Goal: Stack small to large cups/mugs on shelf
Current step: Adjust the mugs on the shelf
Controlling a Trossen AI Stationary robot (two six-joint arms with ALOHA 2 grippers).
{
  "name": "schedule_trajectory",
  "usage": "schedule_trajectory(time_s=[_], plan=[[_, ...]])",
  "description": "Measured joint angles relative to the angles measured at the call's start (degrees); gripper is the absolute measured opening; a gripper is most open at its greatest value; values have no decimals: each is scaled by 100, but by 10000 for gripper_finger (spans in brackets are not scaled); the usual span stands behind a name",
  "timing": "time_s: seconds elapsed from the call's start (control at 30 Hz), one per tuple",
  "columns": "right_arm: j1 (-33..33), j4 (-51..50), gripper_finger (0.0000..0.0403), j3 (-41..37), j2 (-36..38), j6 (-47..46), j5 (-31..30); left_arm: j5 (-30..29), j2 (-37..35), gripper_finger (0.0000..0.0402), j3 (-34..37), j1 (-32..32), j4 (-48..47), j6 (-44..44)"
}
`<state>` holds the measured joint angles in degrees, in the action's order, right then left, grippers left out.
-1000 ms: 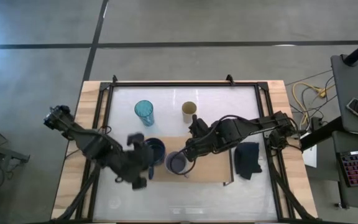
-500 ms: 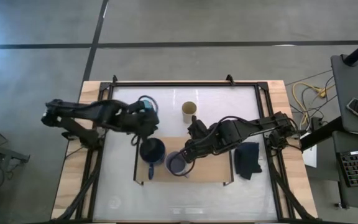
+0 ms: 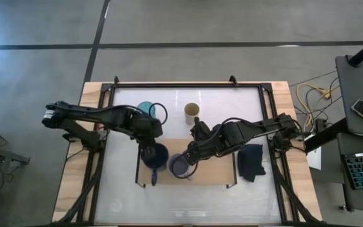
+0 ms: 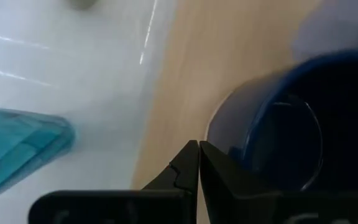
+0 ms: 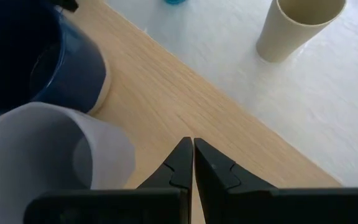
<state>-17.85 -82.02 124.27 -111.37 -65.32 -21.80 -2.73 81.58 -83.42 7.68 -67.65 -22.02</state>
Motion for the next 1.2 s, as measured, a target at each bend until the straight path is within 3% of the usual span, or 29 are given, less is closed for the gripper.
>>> schedule_trajectory(time_s=[0.23, 0.57, 0.8, 1.2], plan=[[0, -5, 8, 0, 0, -13, -55, 172, -96, 0, 1, 162, -79, 6], [26, -24, 8, -256, -7, -63, 399, -231, -546, 0, -286, 204, -118, -356], [185, -13, 9, -262, -9, 113, 411, 223, -911, 0, -400, 680, 1332, -782], [739, 168, 8, -269, -11, 738, 873, 503, -48, 0, -389, 1588, 1990, -1383]])
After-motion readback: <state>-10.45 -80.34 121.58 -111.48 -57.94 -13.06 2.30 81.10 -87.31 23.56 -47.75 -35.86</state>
